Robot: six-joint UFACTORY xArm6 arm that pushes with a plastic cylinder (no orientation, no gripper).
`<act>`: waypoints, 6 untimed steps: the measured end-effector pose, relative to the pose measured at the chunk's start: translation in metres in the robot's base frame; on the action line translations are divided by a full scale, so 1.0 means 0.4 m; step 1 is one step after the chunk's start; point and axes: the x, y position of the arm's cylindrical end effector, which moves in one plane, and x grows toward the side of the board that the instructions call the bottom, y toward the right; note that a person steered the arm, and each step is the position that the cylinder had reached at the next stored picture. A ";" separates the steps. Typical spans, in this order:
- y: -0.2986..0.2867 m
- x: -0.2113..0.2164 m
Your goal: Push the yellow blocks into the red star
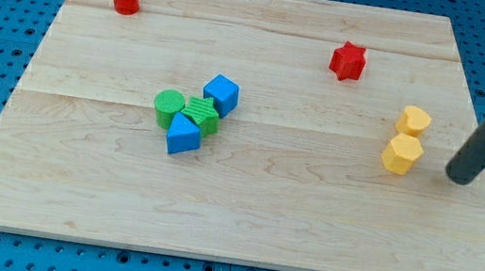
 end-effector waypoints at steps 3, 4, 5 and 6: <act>-0.228 -0.178; -0.273 -0.265; -0.066 -0.203; 0.051 -0.224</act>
